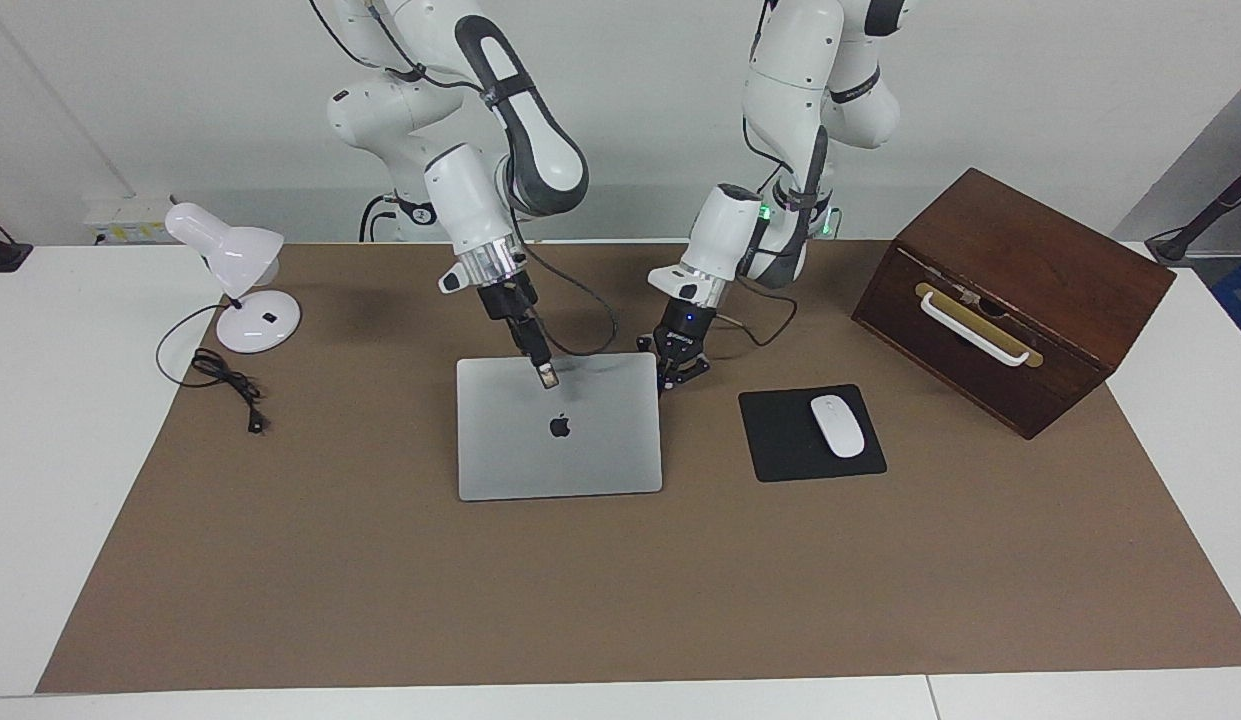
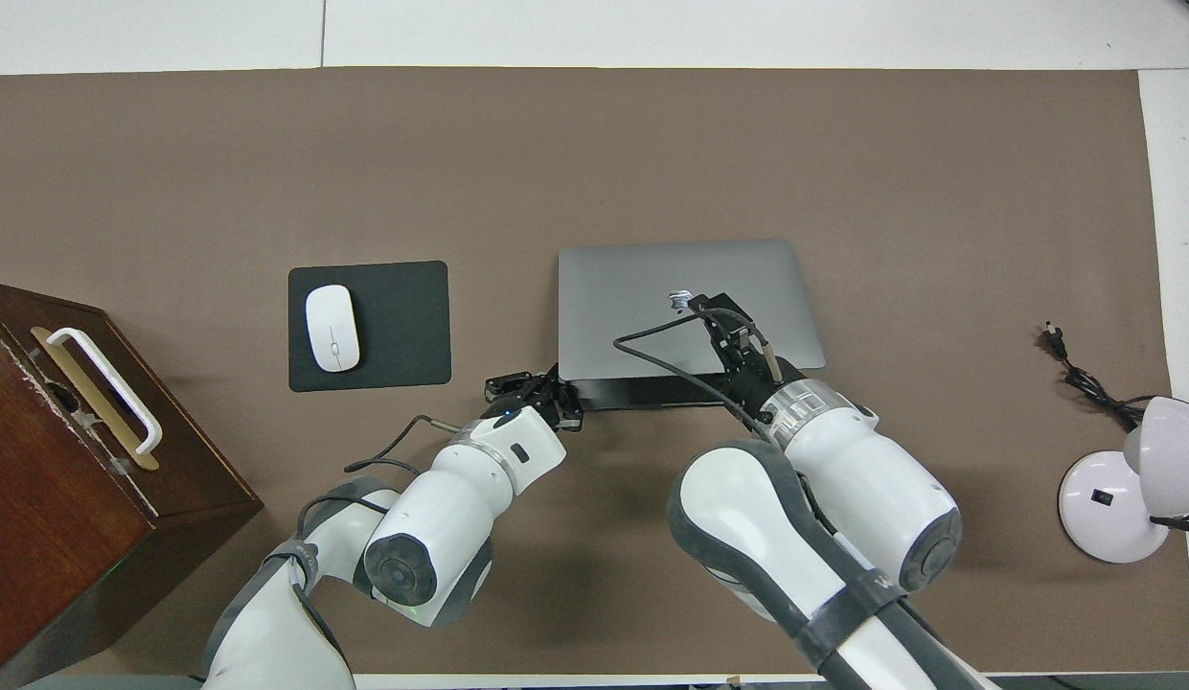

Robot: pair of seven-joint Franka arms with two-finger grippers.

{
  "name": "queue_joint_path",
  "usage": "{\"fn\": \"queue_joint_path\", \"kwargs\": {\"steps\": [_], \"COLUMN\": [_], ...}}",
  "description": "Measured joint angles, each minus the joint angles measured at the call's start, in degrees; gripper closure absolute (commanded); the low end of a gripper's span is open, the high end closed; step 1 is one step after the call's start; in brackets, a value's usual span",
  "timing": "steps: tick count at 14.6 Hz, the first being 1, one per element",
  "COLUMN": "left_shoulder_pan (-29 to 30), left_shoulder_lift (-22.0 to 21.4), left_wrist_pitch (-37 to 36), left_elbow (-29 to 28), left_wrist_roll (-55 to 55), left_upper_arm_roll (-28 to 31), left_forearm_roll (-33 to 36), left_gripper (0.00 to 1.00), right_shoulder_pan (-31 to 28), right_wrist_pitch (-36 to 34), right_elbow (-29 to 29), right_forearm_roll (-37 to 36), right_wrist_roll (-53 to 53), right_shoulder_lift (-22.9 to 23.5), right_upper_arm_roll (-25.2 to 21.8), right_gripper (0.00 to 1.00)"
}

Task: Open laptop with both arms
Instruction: 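Lift the laptop lid edge with the right gripper while the left gripper holds the base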

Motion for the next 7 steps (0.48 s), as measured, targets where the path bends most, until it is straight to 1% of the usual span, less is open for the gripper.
{"fn": "queue_joint_path", "kwargs": {"steps": [7], "left_shoulder_pan": [-0.57], "left_shoulder_lift": [0.00], "left_wrist_pitch": [0.03], "left_elbow": [0.00], "left_wrist_roll": [0.02], "left_upper_arm_roll": [0.32], "left_forearm_roll": [-0.58], "left_gripper": [1.00], "right_shoulder_pan": [-0.28], "right_wrist_pitch": [1.63], "right_elbow": [6.09], "right_forearm_roll": [0.00], "right_wrist_roll": [-0.68], "right_shoulder_lift": [2.65], "right_upper_arm_roll": [-0.12], "right_gripper": [0.00]}}
